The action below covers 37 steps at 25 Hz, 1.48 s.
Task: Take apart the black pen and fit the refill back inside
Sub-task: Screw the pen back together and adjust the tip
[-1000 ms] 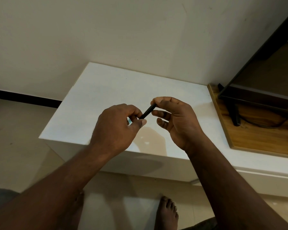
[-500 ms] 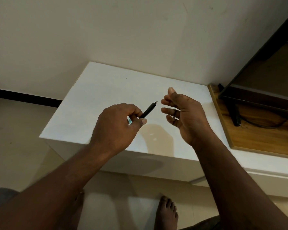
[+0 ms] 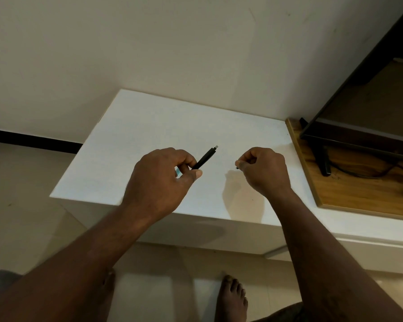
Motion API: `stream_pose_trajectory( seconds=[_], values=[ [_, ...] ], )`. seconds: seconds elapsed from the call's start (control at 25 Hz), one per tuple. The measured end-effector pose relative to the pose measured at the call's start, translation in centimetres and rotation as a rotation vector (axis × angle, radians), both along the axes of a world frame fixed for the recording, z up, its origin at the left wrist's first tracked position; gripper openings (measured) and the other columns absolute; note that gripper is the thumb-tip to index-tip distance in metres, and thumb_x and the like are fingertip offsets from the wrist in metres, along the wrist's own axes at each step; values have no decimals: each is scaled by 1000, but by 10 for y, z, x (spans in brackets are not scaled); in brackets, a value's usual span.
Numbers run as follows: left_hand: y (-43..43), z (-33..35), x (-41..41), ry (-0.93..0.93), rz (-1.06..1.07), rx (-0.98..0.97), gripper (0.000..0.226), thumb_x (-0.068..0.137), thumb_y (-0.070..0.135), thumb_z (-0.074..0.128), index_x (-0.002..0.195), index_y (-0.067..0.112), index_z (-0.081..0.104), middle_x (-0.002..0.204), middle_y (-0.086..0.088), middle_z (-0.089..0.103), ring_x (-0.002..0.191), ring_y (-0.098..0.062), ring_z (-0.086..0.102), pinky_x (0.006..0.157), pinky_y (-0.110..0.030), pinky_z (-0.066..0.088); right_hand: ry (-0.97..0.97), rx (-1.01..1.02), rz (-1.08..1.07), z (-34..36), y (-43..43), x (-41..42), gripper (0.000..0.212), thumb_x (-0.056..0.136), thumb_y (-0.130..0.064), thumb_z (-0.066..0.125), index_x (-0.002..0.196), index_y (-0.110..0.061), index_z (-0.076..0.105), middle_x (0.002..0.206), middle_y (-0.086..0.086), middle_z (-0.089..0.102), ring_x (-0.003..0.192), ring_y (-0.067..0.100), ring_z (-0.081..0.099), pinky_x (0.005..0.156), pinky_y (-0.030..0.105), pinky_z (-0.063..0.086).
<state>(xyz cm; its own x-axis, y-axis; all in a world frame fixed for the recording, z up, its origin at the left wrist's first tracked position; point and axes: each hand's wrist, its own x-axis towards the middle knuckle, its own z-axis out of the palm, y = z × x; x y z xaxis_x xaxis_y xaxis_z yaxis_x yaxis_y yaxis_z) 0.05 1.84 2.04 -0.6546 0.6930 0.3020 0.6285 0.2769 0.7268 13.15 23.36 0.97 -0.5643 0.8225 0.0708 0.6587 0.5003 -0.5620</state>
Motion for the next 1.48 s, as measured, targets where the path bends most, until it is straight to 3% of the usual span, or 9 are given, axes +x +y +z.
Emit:
stream_pose_trajectory(
  seconds=[0.04, 0.2, 0.4, 0.52, 0.64, 0.76, 0.96, 1.12, 1.48],
  values=[
    [0, 0, 0, -2, -3, 2, 9, 87, 41, 74, 92, 33, 74, 77, 16, 68, 70, -4, 59, 66, -29, 49, -20, 24, -6, -4, 0, 0, 3, 93, -25, 75, 93, -22, 76, 87, -7, 76, 81, 12, 70, 69, 28, 54],
    [-1, 2, 0, -8, -6, 9, 8, 87, 40, 75, 91, 33, 74, 77, 16, 68, 73, -4, 60, 68, -32, 52, -138, 102, -30, -19, -2, -3, 29, 96, -20, 64, 124, -20, 71, 105, 2, 77, 101, 25, 70, 84, 35, 56],
    [-1, 3, -1, 1, -13, 14, 8, 87, 40, 74, 91, 33, 74, 77, 17, 68, 72, -4, 59, 69, -32, 52, -131, 202, -26, -26, -8, -6, 19, 95, -15, 64, 104, -18, 79, 100, 5, 78, 92, 27, 71, 76, 33, 56],
    [-1, 3, 0, 1, -14, 21, 8, 87, 40, 74, 91, 33, 74, 77, 16, 68, 73, -5, 59, 68, -31, 52, -119, 64, 21, -22, -15, -11, 10, 91, -19, 70, 87, -22, 79, 84, -4, 76, 83, 20, 72, 70, 30, 56],
    [0, 3, -2, 20, -9, 22, 11, 87, 41, 74, 93, 32, 75, 78, 17, 68, 73, -4, 60, 66, -26, 49, 31, -186, 115, -6, -28, -20, 11, 89, -24, 77, 79, -26, 77, 74, -10, 76, 73, 10, 75, 69, 32, 62],
    [1, 2, -2, 38, 0, 13, 12, 87, 42, 74, 93, 32, 75, 78, 18, 68, 72, -3, 60, 64, -21, 46, 244, -357, 172, 17, -37, -21, 10, 93, -20, 72, 87, -27, 78, 82, -11, 80, 73, 9, 78, 63, 25, 59],
    [1, -1, -2, 40, 13, 0, 11, 88, 43, 74, 93, 33, 74, 79, 17, 68, 74, -3, 61, 65, -23, 49, 528, -591, 193, 41, -39, -14, 16, 99, -16, 66, 103, -18, 81, 97, 1, 83, 86, 19, 79, 67, 25, 56],
    [1, -2, -2, 50, 13, -14, 10, 88, 43, 74, 93, 34, 74, 79, 18, 67, 75, -2, 60, 66, -27, 50, 642, -653, 205, 48, -38, -9, 13, 98, -14, 67, 106, -14, 77, 100, 5, 83, 85, 18, 78, 64, 19, 55],
    [0, -2, -3, 52, 12, -24, 13, 88, 43, 74, 96, 32, 75, 81, 16, 69, 75, -4, 61, 65, -24, 48, 560, -576, 286, 47, -41, -11, 13, 96, -11, 70, 104, -15, 79, 98, 5, 83, 87, 22, 79, 71, 28, 53]
  ],
)
